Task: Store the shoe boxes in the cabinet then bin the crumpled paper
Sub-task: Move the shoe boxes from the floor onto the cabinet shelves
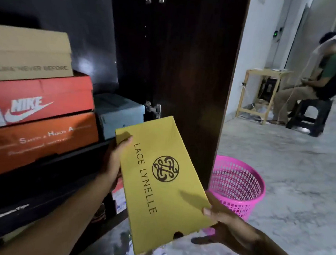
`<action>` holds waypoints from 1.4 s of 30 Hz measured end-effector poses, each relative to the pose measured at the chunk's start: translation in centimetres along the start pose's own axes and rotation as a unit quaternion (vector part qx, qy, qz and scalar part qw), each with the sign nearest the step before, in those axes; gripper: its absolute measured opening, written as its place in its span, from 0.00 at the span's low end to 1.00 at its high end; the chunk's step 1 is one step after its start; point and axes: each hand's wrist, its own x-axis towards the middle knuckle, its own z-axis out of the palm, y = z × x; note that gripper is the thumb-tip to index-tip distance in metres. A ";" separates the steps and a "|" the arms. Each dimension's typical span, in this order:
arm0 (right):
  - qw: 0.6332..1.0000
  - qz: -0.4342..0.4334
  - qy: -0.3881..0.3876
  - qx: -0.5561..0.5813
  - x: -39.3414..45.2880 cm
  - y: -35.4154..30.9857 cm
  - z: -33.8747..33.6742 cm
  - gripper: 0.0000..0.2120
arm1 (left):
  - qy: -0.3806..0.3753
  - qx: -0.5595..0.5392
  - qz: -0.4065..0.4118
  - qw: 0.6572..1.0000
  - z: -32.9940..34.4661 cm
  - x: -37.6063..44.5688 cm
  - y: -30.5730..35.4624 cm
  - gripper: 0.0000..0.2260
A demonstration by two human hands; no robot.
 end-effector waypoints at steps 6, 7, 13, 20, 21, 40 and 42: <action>0.988 -0.090 0.089 0.084 5.3 -5.1 4.1 0.28 | 0.024 0.052 -0.007 0.998 -1.6 3.1 7.3 0.41; 0.985 -0.100 0.099 0.095 6.2 -5.9 4.4 0.23 | 0.033 0.089 0.011 0.995 -1.4 3.0 8.2 0.45; 0.978 -0.101 0.147 0.110 12.4 -12.4 7.2 0.11 | 0.023 0.218 0.336 0.916 -2.8 1.9 8.5 0.26; 0.980 -0.067 0.163 0.094 20.2 -18.1 10.3 0.17 | 0.003 0.449 0.397 0.801 -4.8 3.6 8.8 0.30; 0.978 -0.079 0.166 0.096 21.4 -18.5 10.8 0.21 | 0.030 0.473 0.401 0.784 -4.9 4.3 9.0 0.30; 0.921 -0.179 0.057 -0.342 30.8 -14.9 16.3 0.31 | 0.055 0.739 0.211 0.638 -4.4 11.9 12.0 0.53; 0.913 -0.192 0.065 -0.355 30.0 -14.5 15.8 0.30 | 0.072 0.718 0.243 0.649 -4.4 10.9 11.3 0.51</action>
